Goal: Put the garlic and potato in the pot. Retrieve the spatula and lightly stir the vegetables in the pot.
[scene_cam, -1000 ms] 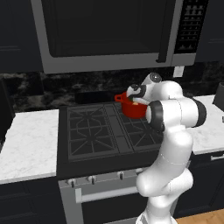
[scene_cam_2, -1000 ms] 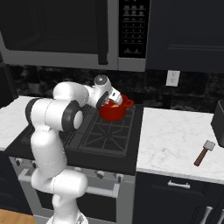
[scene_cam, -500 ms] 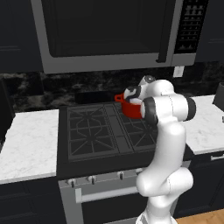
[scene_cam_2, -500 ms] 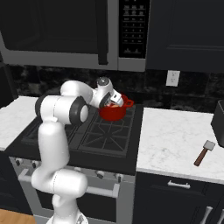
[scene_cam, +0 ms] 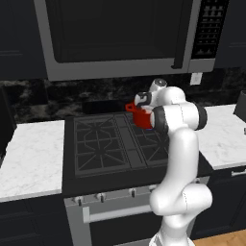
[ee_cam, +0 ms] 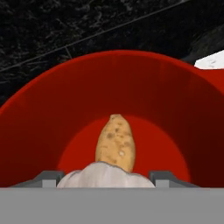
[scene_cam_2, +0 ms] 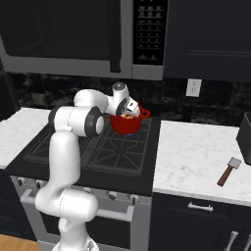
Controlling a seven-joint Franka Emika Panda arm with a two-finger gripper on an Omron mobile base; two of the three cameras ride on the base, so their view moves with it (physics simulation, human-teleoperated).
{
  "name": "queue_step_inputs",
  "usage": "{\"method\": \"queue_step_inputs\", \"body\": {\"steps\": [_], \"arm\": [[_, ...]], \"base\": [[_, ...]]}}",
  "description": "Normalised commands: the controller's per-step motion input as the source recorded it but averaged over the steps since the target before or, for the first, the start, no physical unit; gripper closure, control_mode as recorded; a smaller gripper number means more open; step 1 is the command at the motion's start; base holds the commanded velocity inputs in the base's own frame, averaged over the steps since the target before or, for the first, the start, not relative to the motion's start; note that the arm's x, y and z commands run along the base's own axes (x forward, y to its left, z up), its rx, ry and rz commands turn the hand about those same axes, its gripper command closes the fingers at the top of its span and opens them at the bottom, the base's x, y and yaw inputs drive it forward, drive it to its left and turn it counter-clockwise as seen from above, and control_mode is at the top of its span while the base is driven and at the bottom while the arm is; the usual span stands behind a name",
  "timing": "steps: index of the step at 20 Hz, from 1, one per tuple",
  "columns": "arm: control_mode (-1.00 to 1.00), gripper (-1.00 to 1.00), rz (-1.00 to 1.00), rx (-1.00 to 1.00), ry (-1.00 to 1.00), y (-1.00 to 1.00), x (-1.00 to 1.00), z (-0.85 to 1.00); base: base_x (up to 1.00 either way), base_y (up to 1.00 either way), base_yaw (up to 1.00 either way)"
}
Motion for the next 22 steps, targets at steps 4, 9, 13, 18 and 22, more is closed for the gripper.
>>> {"method": "queue_step_inputs", "body": {"steps": [4,9,13,18,22], "arm": [[-1.00,1.00,0.00,0.00,0.05,0.00,0.24,-0.04],[-1.00,-1.00,0.00,0.00,0.00,0.00,-0.02,-0.14],[-1.00,-1.00,0.00,0.03,-0.03,0.00,-0.09,-0.25],[-1.00,-1.00,-0.01,0.05,-0.14,-0.01,-0.17,-0.29],[-1.00,-1.00,-0.03,0.00,-0.29,0.00,-0.12,-0.22]], "base": [[0.00,0.00,0.00],[0.00,0.00,0.00],[0.00,0.00,0.00],[0.00,0.00,0.00],[0.00,0.00,0.00]]}}
